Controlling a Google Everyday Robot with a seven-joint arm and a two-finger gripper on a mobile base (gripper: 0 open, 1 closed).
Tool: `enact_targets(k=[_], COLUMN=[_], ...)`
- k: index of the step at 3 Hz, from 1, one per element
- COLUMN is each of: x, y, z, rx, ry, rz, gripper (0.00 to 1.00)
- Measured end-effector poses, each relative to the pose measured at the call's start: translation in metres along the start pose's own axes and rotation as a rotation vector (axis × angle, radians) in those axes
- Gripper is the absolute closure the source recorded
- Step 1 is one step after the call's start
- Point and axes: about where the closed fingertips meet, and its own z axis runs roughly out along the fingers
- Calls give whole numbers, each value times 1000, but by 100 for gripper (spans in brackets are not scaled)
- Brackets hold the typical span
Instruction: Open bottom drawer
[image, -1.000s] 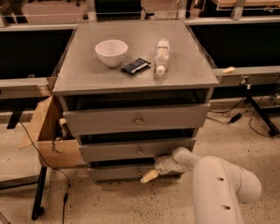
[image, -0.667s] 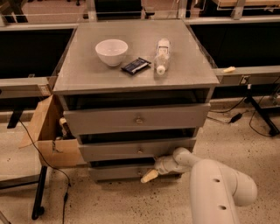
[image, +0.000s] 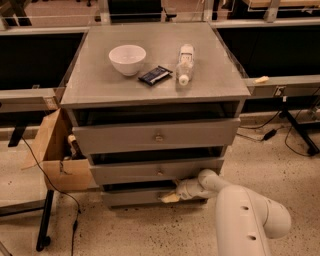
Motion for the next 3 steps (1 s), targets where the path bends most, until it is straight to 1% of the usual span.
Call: enact_targets(k=[1,2,3], x=[-1,0,1], y=[0,-1,-1], z=[-1,-2,-5], rx=[-1,0,1], ry=[-2,-3,-4], rz=[-1,-2,-6], gripper=[63,94,100])
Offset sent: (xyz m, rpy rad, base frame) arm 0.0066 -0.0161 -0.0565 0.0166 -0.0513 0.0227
